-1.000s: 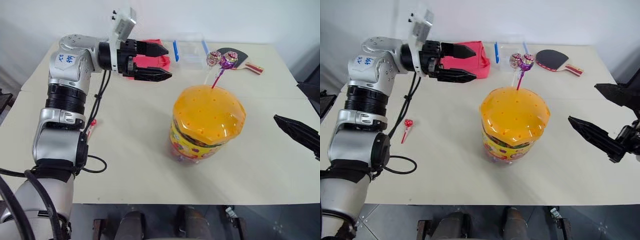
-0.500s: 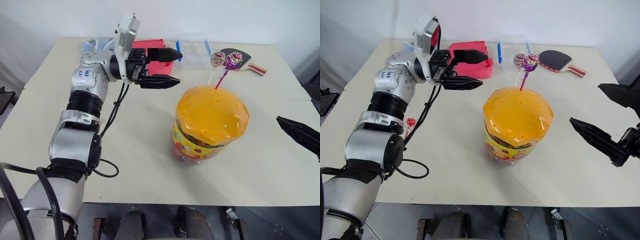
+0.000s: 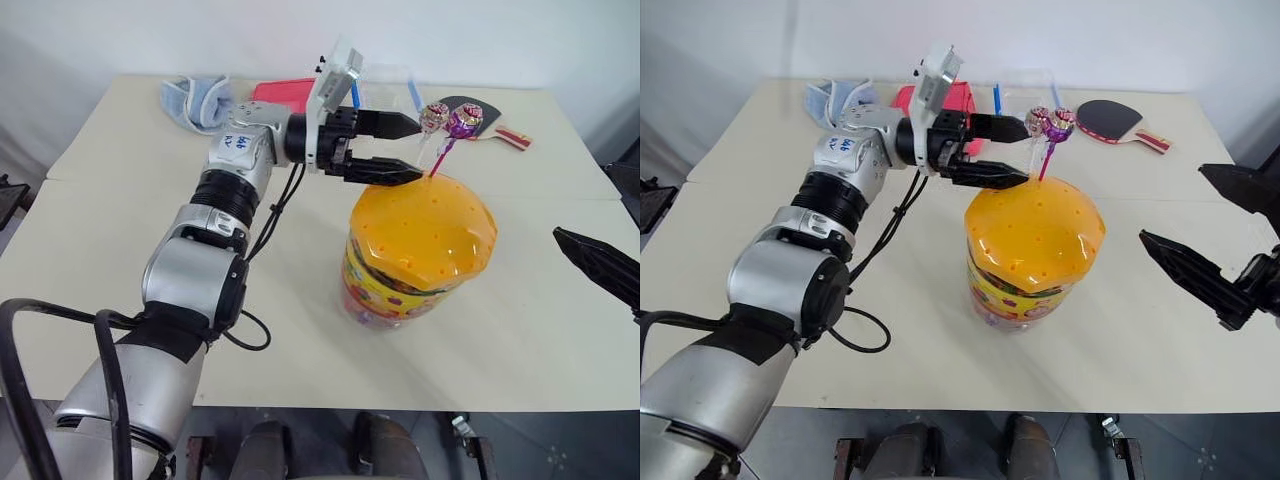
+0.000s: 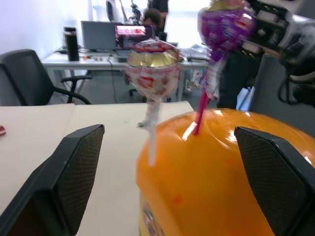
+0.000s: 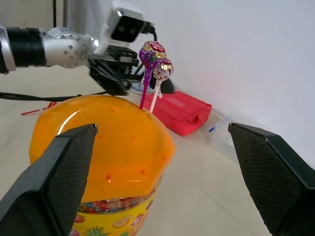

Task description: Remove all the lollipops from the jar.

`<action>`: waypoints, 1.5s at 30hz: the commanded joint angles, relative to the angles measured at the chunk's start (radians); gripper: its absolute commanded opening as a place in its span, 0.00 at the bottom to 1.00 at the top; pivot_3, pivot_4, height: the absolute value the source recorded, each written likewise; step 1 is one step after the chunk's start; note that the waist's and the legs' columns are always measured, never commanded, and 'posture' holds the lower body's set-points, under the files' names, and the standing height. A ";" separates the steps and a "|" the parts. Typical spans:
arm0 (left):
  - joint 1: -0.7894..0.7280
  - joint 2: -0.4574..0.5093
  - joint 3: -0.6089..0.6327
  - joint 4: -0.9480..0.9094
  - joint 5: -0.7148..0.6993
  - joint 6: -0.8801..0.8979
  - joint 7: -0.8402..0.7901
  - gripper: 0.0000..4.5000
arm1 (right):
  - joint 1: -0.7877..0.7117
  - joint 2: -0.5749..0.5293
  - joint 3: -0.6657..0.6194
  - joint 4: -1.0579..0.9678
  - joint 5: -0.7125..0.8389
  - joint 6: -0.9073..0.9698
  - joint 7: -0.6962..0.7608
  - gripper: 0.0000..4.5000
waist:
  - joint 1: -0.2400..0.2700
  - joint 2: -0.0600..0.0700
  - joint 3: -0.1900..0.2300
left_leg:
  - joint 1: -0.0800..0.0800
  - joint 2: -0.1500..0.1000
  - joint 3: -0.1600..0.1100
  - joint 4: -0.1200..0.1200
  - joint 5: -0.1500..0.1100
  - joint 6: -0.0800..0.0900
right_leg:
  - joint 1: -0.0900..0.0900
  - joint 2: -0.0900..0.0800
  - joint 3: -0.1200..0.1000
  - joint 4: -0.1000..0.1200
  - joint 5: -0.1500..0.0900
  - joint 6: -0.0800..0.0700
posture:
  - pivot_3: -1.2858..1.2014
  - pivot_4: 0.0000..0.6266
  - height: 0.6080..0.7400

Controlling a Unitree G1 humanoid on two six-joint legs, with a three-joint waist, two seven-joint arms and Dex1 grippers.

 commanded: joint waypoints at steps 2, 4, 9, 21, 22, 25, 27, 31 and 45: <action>-0.049 -0.016 0.030 0.018 0.014 -0.032 0.012 0.81 | 0.014 0.019 -0.037 -0.037 0.027 -0.026 -0.026 1.00 | 0.000 0.000 0.000 | 0.000 0.000 0.000 0.000 0.000 0.000 | 0.000 0.000 0.000 0.000 0.000 0.000 | 0.52 0.24 1.00; -0.059 -0.025 0.031 0.030 0.026 -0.036 0.016 0.67 | 0.022 0.027 -0.039 -0.042 0.028 -0.029 -0.033 1.00 | -0.001 0.000 0.000 | 0.000 0.000 0.000 0.000 0.000 0.000 | 0.000 0.000 0.000 0.000 0.000 0.000 | 0.52 0.24 1.00; -0.079 -0.032 0.049 0.049 0.040 -0.042 0.015 0.34 | 0.038 0.037 -0.037 -0.060 0.032 -0.040 -0.053 1.00 | 0.000 0.000 0.000 | 0.000 0.000 0.000 0.000 0.000 0.001 | 0.000 0.000 0.000 -0.001 0.000 0.000 | 0.52 0.24 1.00; -0.157 -0.021 0.131 0.057 0.013 -0.055 0.069 0.01 | 0.048 0.039 -0.016 -0.054 0.021 -0.064 -0.071 1.00 | 0.000 0.000 0.000 | 0.000 0.000 0.000 0.000 -0.001 0.001 | 0.000 0.000 0.000 -0.001 0.000 0.000 | 0.52 0.24 1.00; -0.175 -0.012 0.143 0.060 0.012 -0.056 0.093 0.01 | 0.047 0.037 -0.013 -0.050 0.021 -0.066 -0.070 1.00 | 0.000 0.000 0.000 | 0.000 0.000 0.000 0.000 -0.001 0.001 | 0.000 0.000 0.000 -0.001 0.000 0.000 | 0.52 0.24 1.00; -0.221 0.038 0.163 0.065 0.033 -0.045 0.170 0.01 | 0.037 0.024 -0.004 -0.041 0.024 -0.066 -0.066 1.00 | -0.001 0.000 0.000 | -0.001 0.000 0.000 0.000 -0.001 0.001 | 0.000 0.000 0.000 -0.002 0.000 0.000 | 0.52 0.24 1.00; -0.243 0.085 0.149 0.072 0.070 0.011 0.245 0.01 | 0.028 0.014 0.002 -0.033 0.024 -0.064 -0.064 1.00 | -0.005 0.000 0.000 | 0.000 0.000 0.000 -0.001 -0.001 0.001 | 0.000 0.000 0.000 -0.002 0.000 0.000 | 0.52 0.24 1.00; -0.249 0.179 0.079 0.067 0.157 0.201 0.333 0.01 | 0.014 -0.006 0.009 -0.006 0.022 -0.060 -0.046 1.00 | -0.005 0.000 0.000 | 0.002 0.000 0.000 -0.002 -0.001 0.001 | 0.000 0.000 0.001 -0.001 0.000 0.000 | 0.52 0.24 1.00; 0.307 0.581 -0.368 -0.578 0.379 1.063 0.209 0.01 | -0.085 -0.072 0.117 0.113 -0.001 -0.042 0.030 1.00 | -0.004 0.000 0.000 | 0.001 0.000 0.001 -0.002 -0.001 0.001 | -0.002 0.001 0.004 0.000 0.000 0.001 | 0.52 0.24 1.00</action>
